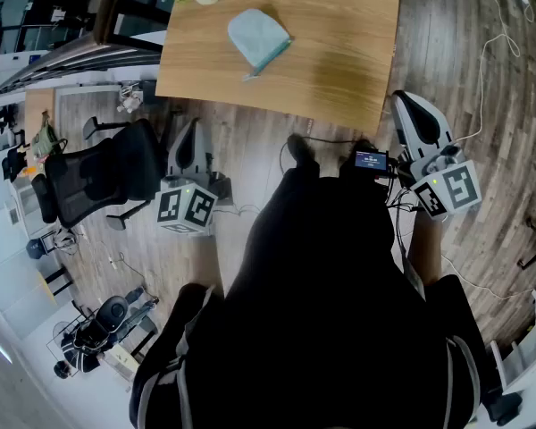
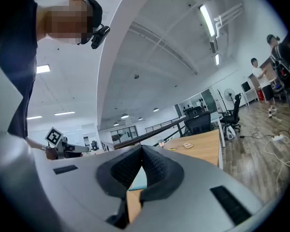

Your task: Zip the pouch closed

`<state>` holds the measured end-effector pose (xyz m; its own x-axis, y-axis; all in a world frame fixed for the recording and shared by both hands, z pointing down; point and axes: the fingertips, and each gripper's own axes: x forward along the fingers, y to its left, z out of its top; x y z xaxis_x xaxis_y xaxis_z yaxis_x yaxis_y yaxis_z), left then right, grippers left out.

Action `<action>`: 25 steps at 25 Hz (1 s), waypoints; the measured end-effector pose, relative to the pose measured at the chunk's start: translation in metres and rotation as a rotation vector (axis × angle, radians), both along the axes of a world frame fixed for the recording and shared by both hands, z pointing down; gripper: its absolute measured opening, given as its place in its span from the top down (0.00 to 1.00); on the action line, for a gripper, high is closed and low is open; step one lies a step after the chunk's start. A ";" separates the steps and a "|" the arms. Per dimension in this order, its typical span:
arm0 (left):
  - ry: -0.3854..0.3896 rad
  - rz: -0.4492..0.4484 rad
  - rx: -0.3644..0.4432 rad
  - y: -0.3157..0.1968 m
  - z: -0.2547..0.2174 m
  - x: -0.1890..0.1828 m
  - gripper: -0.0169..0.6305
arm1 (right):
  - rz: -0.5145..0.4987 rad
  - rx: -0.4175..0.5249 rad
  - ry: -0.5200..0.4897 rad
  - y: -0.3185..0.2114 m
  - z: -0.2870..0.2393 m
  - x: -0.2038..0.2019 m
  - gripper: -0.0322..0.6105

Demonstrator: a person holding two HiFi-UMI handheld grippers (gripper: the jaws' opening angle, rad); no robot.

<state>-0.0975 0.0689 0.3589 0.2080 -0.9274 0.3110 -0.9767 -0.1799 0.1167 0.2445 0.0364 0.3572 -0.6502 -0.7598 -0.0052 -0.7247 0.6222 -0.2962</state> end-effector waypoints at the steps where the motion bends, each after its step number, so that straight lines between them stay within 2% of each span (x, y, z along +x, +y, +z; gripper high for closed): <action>1: -0.008 -0.001 -0.002 0.001 0.001 0.005 0.97 | -0.003 0.000 -0.009 0.001 0.000 0.004 0.93; 8: -0.023 -0.012 -0.018 0.014 0.008 0.038 0.97 | -0.024 -0.005 -0.063 0.012 0.000 0.032 0.93; 16: -0.047 -0.011 -0.044 0.035 0.020 0.071 0.97 | -0.067 0.002 -0.039 0.027 0.012 0.055 0.93; 25: -0.072 -0.007 -0.042 0.041 0.017 0.075 0.97 | -0.071 0.014 -0.065 0.035 0.010 0.060 0.93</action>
